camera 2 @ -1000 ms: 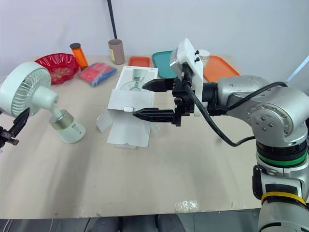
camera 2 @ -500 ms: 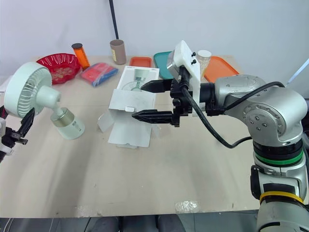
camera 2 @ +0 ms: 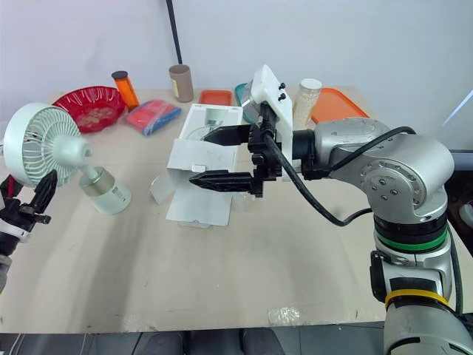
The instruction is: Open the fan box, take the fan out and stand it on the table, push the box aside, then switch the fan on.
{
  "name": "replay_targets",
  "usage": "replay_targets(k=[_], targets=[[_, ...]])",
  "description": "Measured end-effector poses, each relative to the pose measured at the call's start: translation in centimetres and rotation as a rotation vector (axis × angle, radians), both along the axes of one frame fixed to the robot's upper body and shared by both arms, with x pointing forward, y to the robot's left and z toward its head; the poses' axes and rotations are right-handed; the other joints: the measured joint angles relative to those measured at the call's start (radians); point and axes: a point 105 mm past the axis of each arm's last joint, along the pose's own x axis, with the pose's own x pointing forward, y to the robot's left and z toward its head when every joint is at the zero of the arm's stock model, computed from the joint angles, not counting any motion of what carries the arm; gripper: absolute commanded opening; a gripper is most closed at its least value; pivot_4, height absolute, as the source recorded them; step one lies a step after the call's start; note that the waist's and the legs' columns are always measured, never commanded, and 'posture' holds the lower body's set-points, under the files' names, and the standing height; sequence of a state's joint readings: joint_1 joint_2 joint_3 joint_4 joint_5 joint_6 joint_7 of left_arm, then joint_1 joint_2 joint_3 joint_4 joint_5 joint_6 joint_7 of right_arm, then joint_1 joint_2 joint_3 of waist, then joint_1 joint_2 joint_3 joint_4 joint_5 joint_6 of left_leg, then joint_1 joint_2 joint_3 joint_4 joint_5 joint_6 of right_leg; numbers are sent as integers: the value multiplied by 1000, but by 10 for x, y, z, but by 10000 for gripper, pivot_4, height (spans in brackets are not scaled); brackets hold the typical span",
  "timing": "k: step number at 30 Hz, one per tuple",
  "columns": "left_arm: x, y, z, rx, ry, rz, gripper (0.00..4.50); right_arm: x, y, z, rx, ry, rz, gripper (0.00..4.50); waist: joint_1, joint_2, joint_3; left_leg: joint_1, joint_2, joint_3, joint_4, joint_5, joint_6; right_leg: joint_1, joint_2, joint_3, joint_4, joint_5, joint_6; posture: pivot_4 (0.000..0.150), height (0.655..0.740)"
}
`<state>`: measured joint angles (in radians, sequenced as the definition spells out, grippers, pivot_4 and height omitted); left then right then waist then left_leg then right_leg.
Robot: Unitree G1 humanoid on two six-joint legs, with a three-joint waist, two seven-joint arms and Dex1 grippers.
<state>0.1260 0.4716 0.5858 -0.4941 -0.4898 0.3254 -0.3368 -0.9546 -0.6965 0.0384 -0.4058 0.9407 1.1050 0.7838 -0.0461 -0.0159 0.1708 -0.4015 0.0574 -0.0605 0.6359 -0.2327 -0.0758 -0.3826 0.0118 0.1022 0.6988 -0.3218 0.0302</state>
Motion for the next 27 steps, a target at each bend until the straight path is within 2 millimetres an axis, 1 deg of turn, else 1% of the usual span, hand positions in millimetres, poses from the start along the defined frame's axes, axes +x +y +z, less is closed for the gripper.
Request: replay_targets(k=[5,11,14,16,21,23,24,25,26,27], targets=[[1,-3,-8,-75,20,-15,19824,-3,2,-1,1,9,16,45000,0,4,-4,1,-1,0,0,0,0,1,0,1,0,0,0,1500,7400],[3,-5,-12,-127,33,-27,19824,-6,4,-1,-4,-1,25,45000,0,5,-7,3,-1,0,0,0,0,3,0,1,0,-1,1,1500,7400],[3,-5,-13,-158,43,-25,19824,-5,4,-1,-5,1,19,45000,0,5,-7,7,-2,0,-1,0,0,7,0,2,-1,-2,2,1500,7400],[4,-5,-14,-157,49,-29,19824,-5,5,-2,-3,12,16,45000,-1,5,-7,10,-2,0,-2,-1,1,10,0,2,-1,-3,2,1500,7400],[4,-6,-14,-129,61,-40,19824,-5,5,-4,-2,26,15,45000,-1,6,-8,10,-3,0,-2,-2,3,10,0,3,-1,-4,3,1500,7400],[3,-7,-14,-129,63,-46,29685,-5,4,-5,-2,29,12,45000,-1,7,-8,10,-3,0,-2,-2,3,10,0,3,-1,-4,3,1500,7400],[3,-7,-17,-131,76,-50,32185,-5,4,-5,-1,29,9,45000,-1,7,-8,10,-3,0,-2,-2,3,10,0,4,-1,-4,3,1500,7400],[3,-8,-28,-143,131,-52,34696,-4,4,-5,-1,29,7,45000,-2,7,-8,10,-3,0,-2,-2,4,10,0,4,-1,-5,3,1500,7400],[2,-8,-55,-190,234,-48,38917,-4,4,-5,0,29,6,45000,-2,6,-7,10,-4,0,-2,-2,4,9,0,4,-1,-5,3,1500,7400],[2,-9,-66,-214,276,-46,42688,-4,4,-5,1,30,4,45000,-3,1,-4,9,-3,0,-2,-2,4,8,1,4,-1,-5,3,1500,7400]])
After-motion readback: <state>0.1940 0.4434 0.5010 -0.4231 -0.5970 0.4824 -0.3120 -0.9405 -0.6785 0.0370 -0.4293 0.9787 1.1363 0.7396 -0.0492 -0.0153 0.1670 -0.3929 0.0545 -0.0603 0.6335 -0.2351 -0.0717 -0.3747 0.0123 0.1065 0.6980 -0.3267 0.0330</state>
